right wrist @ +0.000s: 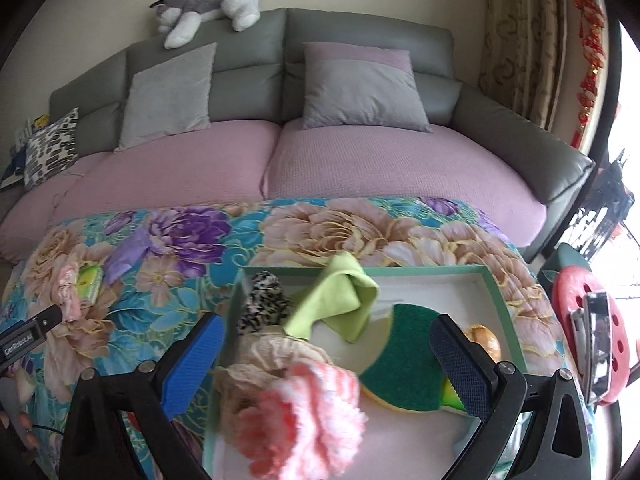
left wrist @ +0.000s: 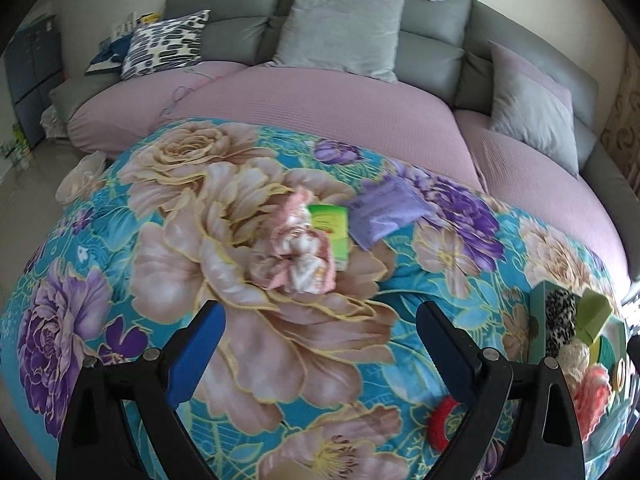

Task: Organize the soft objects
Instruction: 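Move both tools back over the pile toward the pink knitted hat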

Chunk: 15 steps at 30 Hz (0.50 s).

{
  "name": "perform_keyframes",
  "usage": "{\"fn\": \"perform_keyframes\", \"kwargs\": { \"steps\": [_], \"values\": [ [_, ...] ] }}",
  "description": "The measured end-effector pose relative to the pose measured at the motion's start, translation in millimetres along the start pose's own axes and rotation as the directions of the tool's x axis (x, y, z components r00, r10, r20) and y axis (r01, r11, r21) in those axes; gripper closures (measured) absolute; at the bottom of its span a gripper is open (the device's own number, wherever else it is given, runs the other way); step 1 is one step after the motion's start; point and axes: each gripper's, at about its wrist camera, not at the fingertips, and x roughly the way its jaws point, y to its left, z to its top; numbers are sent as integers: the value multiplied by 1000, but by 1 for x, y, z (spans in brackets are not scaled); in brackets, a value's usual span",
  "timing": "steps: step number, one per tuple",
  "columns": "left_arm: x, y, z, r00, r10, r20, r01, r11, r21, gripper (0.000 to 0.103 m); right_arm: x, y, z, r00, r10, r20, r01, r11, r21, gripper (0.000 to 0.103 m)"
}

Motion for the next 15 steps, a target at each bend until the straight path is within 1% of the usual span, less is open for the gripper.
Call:
{"fn": "perform_keyframes", "kwargs": {
  "steps": [2, 5, 9, 11, 15],
  "values": [
    [-1, 7, 2, 1000, 16, 8, -16, 1000, -10, 7, 2, 8, 0, 1000, 23, -6, -23, 1000, -16, 0],
    [-5, 21, 5, 998, 59, 22, -58, 998, -34, 7, 6, 18, -2, 998, 65, -20, -66, 997, -32, 0],
    [-10, 47, 7, 992, 120, 37, -116, 988, -98, 7, 5, 24, -3, 996, 85, -18, -86, 996, -34, 0],
    [-12, 56, 7, 989, 140, 42, -134, 984, -118, 7, 6, 30, -4, 995, 97, -22, -98, 994, -46, 0],
    [-11, 64, 7, 990, 134, 46, -127, 983, -134, 7, 6, 46, -4, 990, 137, -37, -140, 987, -80, 0]
  ]
}}
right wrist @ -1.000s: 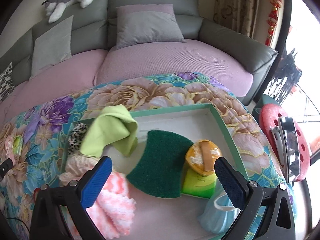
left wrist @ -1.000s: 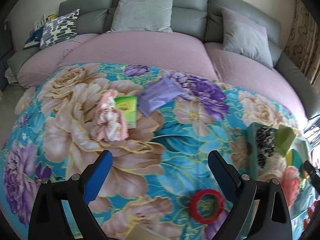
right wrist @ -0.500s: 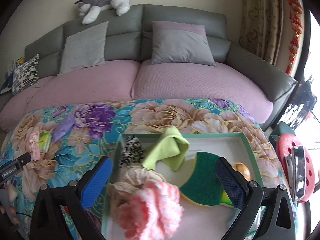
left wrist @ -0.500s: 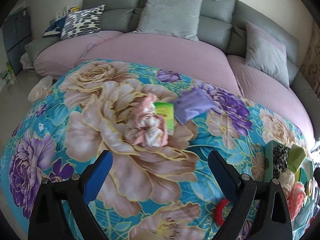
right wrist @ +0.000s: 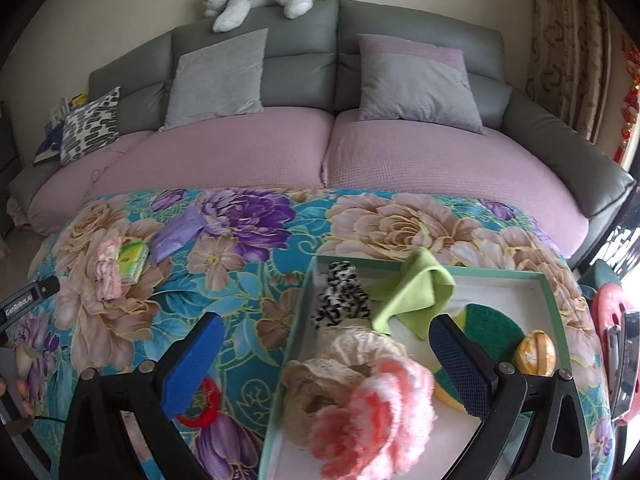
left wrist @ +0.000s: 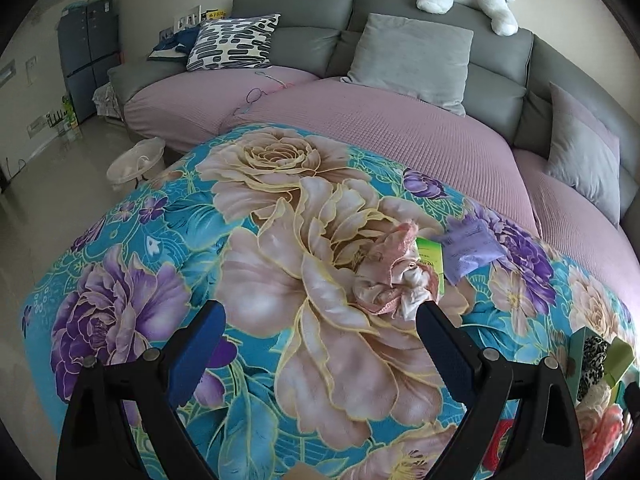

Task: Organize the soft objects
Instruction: 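Move both tools back over the pile toward the pink knitted hat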

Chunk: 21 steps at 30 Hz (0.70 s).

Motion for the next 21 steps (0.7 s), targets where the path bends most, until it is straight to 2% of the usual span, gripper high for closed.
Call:
{"fn": "perform_keyframes", "kwargs": {
  "steps": [7, 13, 21],
  "values": [
    [5, -7, -3, 1000, -18, -18, 19, 999, 37, 7, 5, 41, -3, 996, 89, -22, -91, 992, -92, 0],
    [16, -8, -7, 997, -39, -63, 42, 998, 46, 6, 22, 67, -13, 984, 151, -92, -163, 977, -136, 0],
    [27, -12, -8, 994, -73, -81, 78, 996, 53, 6, 44, 83, -25, 972, 165, -170, -192, 969, -158, 0]
  ]
}}
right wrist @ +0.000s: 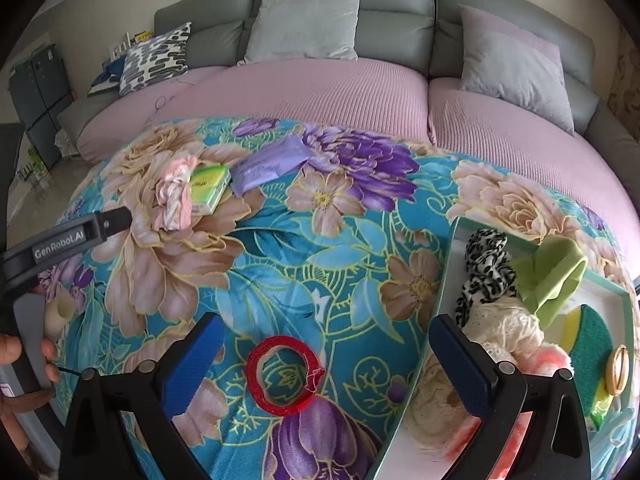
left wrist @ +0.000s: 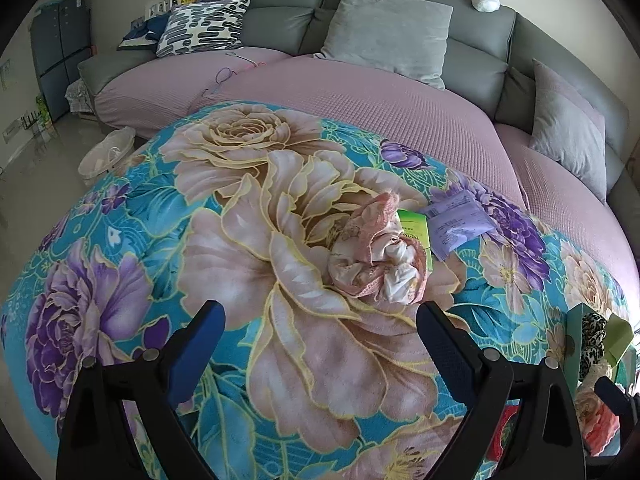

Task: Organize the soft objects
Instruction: 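Move both tools back over the pile toward the pink knitted hat, then grasp the pink knitted hat with the left tool and lift it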

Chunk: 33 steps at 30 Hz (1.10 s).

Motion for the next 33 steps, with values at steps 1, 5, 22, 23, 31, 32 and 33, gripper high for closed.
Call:
{"fn": "perform_keyframes", "kwargs": {
  "steps": [1, 5, 22, 23, 31, 32, 33],
  "values": [
    [2, -2, 0, 1000, -3, -2, 4, 1000, 7, 6, 3, 0, 0, 1000, -2, -8, 2, 1000, 1, 0],
    [11, -8, 3, 1000, -24, 9, 24, 999, 24, 6, 8, -1, -1, 1000, -9, -21, 9, 1000, 11, 0],
    [48, -14, 15, 991, -121, 51, 122, 992, -31, 25, 13, -5, 0, 1000, -5, -31, 6, 1000, 24, 0],
    [50, -16, 15, 991, -124, 48, 126, 992, -30, 27, 13, -5, 0, 999, -5, -31, 6, 1000, 26, 0],
    [67, -16, 10, 987, -159, -10, 158, 986, -56, 48, 14, -6, 0, 999, -10, -36, 11, 999, 31, 0],
    [67, -16, 10, 988, -156, -8, 156, 986, -54, 53, 14, -6, 0, 999, -11, -35, 12, 999, 31, 0],
    [67, -16, 10, 988, -155, -7, 154, 987, -50, 57, 14, -6, 0, 999, -10, -36, 11, 999, 32, 0]
  ]
}}
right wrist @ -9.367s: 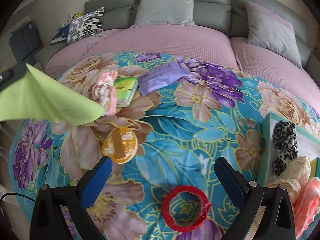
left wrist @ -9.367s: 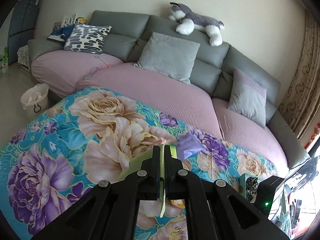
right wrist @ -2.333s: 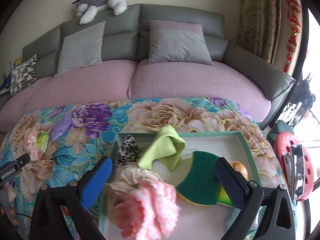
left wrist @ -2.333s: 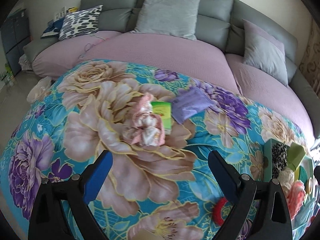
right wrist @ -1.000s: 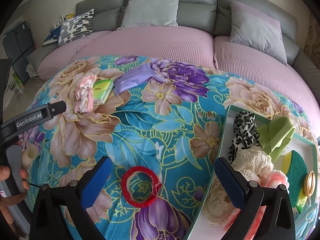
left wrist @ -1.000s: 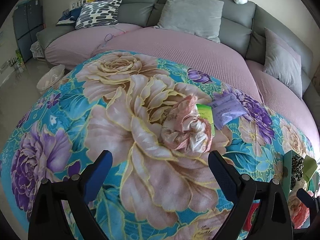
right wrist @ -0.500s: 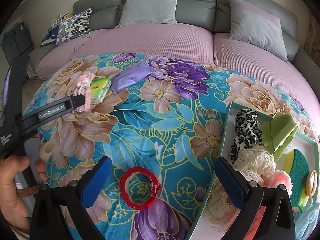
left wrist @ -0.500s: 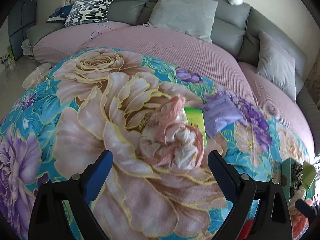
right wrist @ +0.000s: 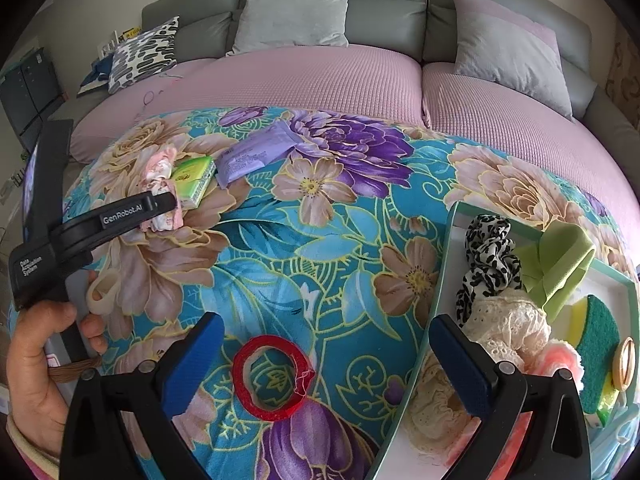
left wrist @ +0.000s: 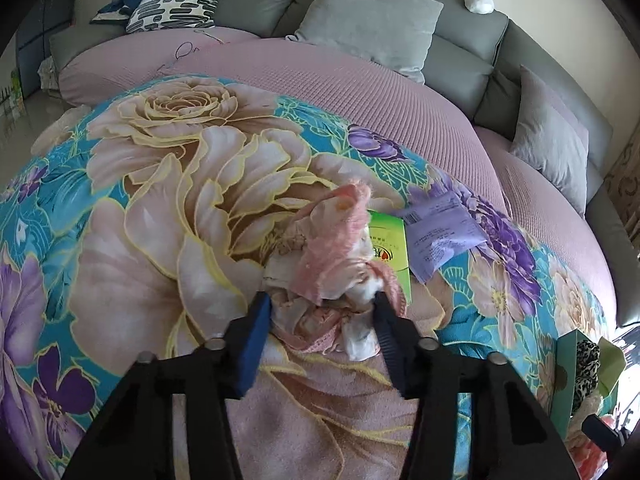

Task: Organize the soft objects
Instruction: 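Grasp the pink knitted hat with the left tool and lift it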

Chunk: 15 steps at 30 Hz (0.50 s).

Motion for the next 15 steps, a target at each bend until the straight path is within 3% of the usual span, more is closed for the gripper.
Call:
{"fn": "perform_keyframes", "kwargs": {
  "steps": [9, 15],
  "values": [
    [5, -3, -4, 999, 27, -27, -26, 999, 25, 84, 1, 0, 0, 1000, 0, -5, 0, 1000, -2, 0],
    [-7, -2, -9, 999, 45, -23, -44, 998, 35, 89, 1, 0, -1, 1000, 1, -7, -1, 1000, -3, 0]
  ]
}}
